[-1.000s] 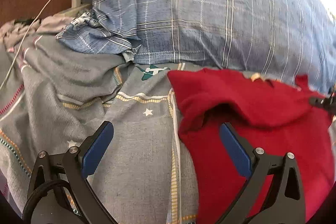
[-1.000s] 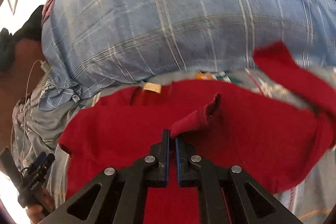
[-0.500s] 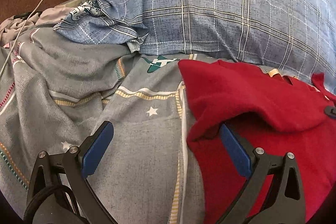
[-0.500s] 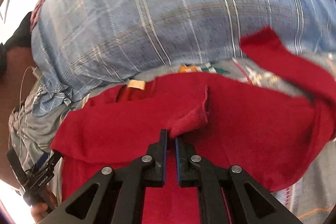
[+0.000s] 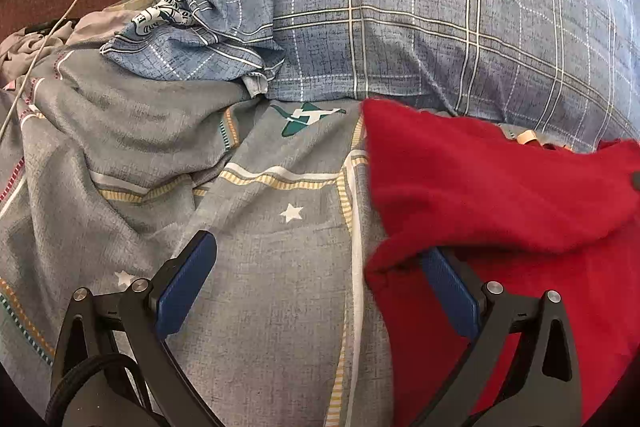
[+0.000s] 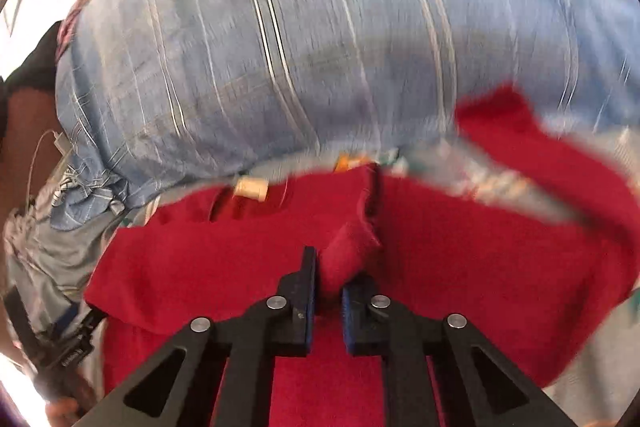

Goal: Fold small clothes

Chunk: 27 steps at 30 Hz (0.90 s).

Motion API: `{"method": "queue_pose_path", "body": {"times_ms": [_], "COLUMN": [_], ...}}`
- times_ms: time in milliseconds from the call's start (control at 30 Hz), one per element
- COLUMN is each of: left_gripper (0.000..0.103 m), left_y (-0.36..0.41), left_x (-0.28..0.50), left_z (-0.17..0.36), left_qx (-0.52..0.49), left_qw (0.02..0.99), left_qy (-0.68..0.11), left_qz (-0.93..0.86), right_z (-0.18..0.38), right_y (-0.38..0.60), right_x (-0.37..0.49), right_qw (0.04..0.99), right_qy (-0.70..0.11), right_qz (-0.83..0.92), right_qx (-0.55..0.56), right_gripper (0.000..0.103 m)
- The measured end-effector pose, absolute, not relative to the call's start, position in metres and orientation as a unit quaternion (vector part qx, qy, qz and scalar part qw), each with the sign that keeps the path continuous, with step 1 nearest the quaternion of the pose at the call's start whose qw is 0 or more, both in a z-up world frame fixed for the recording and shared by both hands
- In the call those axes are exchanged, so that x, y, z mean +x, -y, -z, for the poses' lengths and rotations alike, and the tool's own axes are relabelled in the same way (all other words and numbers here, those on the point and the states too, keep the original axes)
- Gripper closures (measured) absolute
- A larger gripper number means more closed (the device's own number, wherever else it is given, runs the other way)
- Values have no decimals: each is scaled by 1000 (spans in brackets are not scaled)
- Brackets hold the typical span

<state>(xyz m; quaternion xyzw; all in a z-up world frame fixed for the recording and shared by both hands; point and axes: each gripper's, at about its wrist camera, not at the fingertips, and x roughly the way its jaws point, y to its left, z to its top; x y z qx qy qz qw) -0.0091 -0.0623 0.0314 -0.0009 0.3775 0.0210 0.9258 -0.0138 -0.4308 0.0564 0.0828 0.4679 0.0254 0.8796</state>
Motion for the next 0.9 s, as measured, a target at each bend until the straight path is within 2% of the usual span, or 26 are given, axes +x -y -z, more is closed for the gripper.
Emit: {"method": "queue_pose_path", "body": {"times_ms": [100,267,433,500,567,733,900], "left_gripper": [2,2,2,2,2,2,2], "left_y": [65,67,56,56,58,44,8], "left_x": [-13,-30,-36,-36,-37,-28,-24], "left_z": [-36,-47,-63,-70,-70,-52,-50], "left_qx": [-7,3,-29,-35,-21,-11,-34], "left_qw": [926,923,926,928,931,922,921], "left_qy": [-377,-382,-375,-369,-363,-386,-378], "left_qz": [-5,37,23,26,17,-33,-86], "right_z": [-62,-33,-40,-48,-64,-74,-42], "right_y": [440,451,454,458,457,387,273], "right_x": [-14,-7,-6,-10,-21,-34,-43], "right_qw": [890,866,861,857,865,850,784], "right_qy": [-454,-498,-503,-508,-492,-505,-537], "right_qz": [11,27,28,37,38,-124,-306], "right_qx": [44,48,63,82,91,86,63], "right_gripper": [95,95,93,80,73,72,73]}}
